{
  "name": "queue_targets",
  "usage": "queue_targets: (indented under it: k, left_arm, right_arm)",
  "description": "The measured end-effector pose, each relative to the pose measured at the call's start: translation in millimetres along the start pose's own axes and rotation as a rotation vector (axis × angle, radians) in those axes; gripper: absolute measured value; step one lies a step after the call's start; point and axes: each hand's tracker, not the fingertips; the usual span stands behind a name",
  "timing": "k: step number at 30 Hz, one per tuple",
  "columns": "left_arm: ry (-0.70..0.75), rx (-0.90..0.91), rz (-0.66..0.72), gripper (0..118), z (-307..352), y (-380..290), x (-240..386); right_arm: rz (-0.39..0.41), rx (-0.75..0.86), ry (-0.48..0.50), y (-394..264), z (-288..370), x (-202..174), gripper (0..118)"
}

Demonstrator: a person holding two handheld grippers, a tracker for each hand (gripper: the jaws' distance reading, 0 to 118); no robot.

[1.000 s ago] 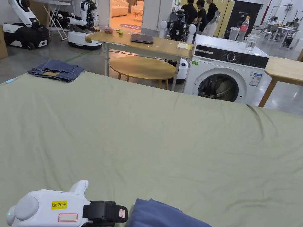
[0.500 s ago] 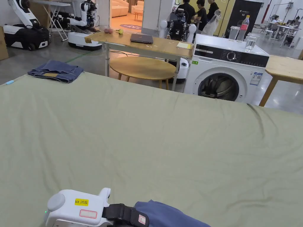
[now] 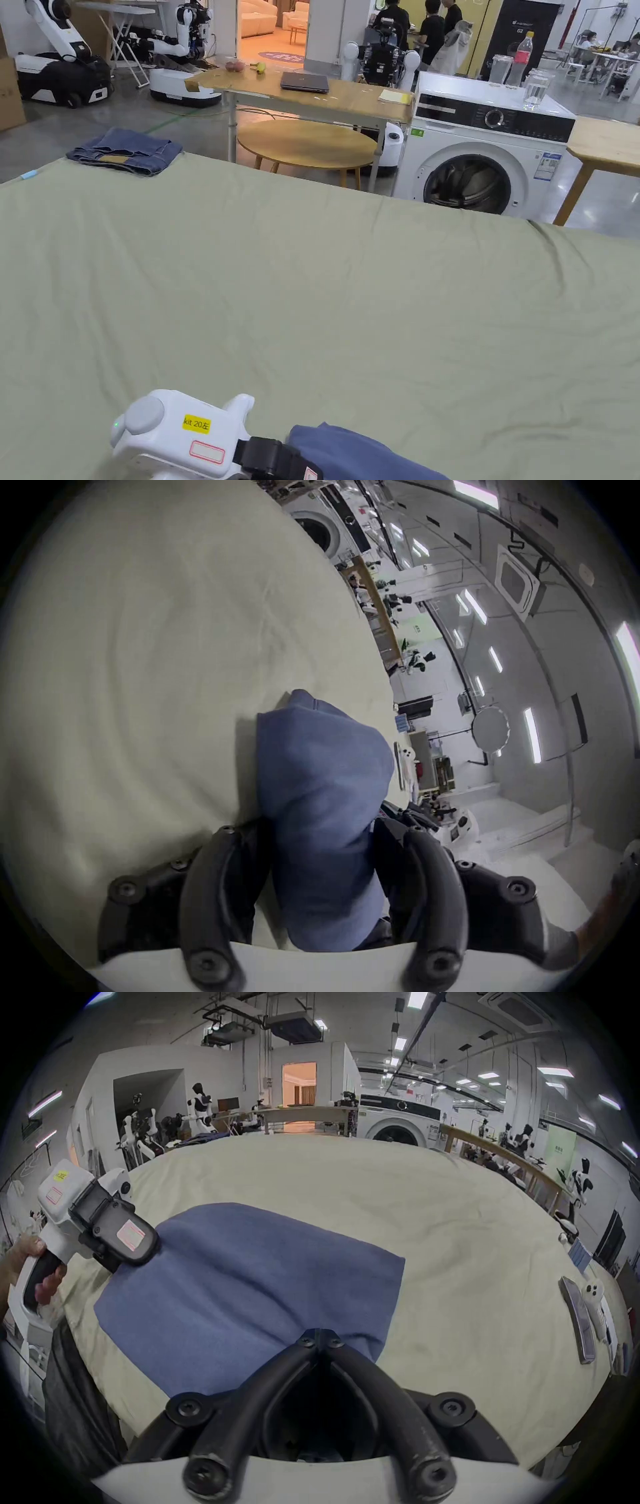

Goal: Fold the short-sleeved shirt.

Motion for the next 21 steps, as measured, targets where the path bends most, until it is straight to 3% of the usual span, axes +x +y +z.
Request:
queue_targets:
  k: [3,10,12,16,21]
  left_arm:
    - [0.022,0.001,-0.025,58,0.3,-4.9,5.6]
    - [0.019,0.046,-0.019,27,5.3,-12.9,-5.1]
    - [-0.021,0.06,0.002,23,7.9,-14.5,-6.8]
    - [-0.092,0.082,0.015,20,17.2,-18.4,1.2]
    - [-0.077,0.118,0.008,20,39.4,-6.7,10.6]
  right_arm:
    - [-0.005,-0.001,0.001,0.3,0.4,0.0,0]
    - [-0.018,-0.001,-0.001,0.1,0.6,-0.3,0]
    - [-0.025,0.002,0.004,1.3,3.0,1.6,0]
    - [-0.049,0.033,0.033,10.0,14.4,9.2,0]
    - [-0.026,0.134,-0.011,46.0,26.0,19.2,0]
